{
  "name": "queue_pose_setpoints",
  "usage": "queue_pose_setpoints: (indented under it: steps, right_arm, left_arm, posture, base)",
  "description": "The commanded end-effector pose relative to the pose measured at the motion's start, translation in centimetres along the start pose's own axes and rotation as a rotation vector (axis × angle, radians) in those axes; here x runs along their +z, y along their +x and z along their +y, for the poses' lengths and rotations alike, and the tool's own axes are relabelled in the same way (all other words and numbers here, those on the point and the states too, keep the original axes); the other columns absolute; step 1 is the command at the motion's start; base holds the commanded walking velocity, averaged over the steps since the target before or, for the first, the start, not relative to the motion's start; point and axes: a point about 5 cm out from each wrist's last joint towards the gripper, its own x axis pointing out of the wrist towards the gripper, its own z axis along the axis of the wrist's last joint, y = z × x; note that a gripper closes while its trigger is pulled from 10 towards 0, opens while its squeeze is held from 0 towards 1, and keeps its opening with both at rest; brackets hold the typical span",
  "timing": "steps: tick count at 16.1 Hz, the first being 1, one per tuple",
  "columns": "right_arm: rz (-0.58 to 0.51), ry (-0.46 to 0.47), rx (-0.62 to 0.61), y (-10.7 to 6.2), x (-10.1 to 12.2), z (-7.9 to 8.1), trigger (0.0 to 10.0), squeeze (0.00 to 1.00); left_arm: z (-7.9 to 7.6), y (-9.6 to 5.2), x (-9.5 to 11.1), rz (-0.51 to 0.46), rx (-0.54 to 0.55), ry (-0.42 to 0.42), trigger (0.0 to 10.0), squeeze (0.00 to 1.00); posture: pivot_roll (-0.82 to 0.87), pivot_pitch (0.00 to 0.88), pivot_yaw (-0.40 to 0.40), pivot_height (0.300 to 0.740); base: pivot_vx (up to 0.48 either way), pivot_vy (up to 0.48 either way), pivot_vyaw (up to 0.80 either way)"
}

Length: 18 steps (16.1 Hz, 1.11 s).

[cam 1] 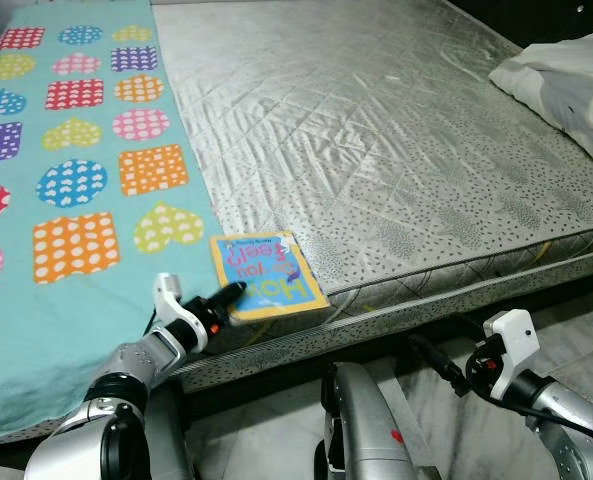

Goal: Clean up the room

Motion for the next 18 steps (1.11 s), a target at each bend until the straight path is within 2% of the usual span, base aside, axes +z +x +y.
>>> queue_pose_setpoints:
  steps: [1,6,11,15,16,18]
  right_arm:
    - [-0.009,-0.012,0.002,-0.2,0.1,0.0,10.0,0.00]
    - [-0.026,-0.028,-0.001,0.2,0.1,0.0,10.0,0.00]
    - [-0.036,-0.031,-0.007,0.3,0.2,0.0,10.0,0.00]
    - [-0.054,-0.028,-0.017,1.0,0.2,-0.1,10.0,0.00]
    - [-0.062,-0.023,-0.020,1.3,0.3,-0.1,10.0,0.00]
    - [-0.080,-0.015,-0.020,2.0,0.4,0.0,10.0,0.00]
  left_arm:
    - [-0.1,0.1,0.2,-0.013,0.000,-0.022,0.0,0.00]
    - [0.5,0.3,-1.7,0.083,0.052,0.003,0.0,0.00]
    - [0.6,0.2,-1.5,0.073,0.066,0.016,0.0,0.00]
    - [-0.2,0.7,0.0,0.009,0.044,0.100,0.0,0.00]
    - [-0.9,1.0,0.7,-0.004,0.031,0.177,0.0,0.00]
    - [-1.7,1.4,1.5,-0.022,0.016,0.278,0.0,0.00]
  posture:
    - [-0.30,0.074,-0.065,0.528]
    - [-0.30,0.073,-0.067,0.528]
    - [-0.29,0.073,-0.063,0.528]
    - [-0.27,0.050,-0.056,0.528]
    - [-0.26,0.039,-0.056,0.528]
    - [-0.23,0.012,-0.052,0.528]
  base:
    - [0.000,0.000,0.00]
    - [0.000,0.000,0.00]
    - [0.000,0.000,0.00]
    - [0.000,0.000,0.00]
    - [0.000,0.000,0.00]
    - [0.000,0.000,0.00]
